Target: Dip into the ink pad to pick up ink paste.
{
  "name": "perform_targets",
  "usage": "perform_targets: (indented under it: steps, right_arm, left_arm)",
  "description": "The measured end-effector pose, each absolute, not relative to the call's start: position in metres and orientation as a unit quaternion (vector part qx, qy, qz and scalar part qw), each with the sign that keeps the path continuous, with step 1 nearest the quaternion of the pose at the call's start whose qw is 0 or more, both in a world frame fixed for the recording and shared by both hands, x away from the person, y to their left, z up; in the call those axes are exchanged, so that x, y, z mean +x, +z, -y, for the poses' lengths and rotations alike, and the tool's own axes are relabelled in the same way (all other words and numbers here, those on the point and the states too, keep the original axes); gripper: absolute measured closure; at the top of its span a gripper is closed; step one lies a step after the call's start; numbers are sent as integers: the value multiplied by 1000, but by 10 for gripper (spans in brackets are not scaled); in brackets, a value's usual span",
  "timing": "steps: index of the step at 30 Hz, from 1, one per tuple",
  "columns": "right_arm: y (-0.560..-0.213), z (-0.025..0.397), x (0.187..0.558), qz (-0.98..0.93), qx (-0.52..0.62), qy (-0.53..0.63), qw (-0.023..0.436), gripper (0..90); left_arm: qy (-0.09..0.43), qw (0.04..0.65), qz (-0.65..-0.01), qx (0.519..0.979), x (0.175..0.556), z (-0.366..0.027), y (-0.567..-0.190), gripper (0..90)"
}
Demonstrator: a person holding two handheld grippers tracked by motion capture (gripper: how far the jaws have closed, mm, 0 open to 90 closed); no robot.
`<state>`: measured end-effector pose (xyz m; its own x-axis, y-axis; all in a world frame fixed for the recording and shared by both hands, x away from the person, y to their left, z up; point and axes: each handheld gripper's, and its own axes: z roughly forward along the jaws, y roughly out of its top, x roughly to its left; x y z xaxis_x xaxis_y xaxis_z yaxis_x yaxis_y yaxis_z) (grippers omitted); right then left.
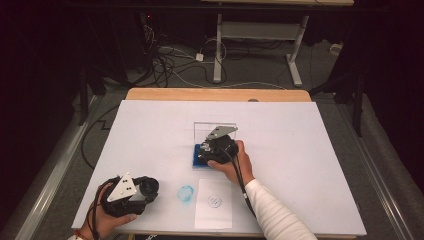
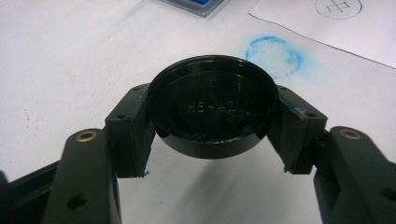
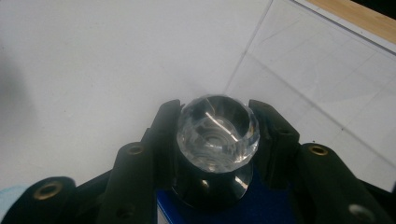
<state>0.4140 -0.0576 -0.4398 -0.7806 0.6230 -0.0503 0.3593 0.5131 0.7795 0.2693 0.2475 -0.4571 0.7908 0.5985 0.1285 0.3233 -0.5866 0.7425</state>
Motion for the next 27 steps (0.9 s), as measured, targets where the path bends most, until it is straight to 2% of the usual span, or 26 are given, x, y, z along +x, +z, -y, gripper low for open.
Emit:
perform_targets:
  steps: [18, 27]
  right_arm:
    - [-435, 58, 420, -867, 283, 385, 143, 570]
    - [-415, 76, 408, -848, 269, 427, 164, 570]
  left_arm:
    - [187, 371, -265, 870, 269, -248, -457, 362]
    - [186, 376, -263, 869, 270, -247, -457, 363]
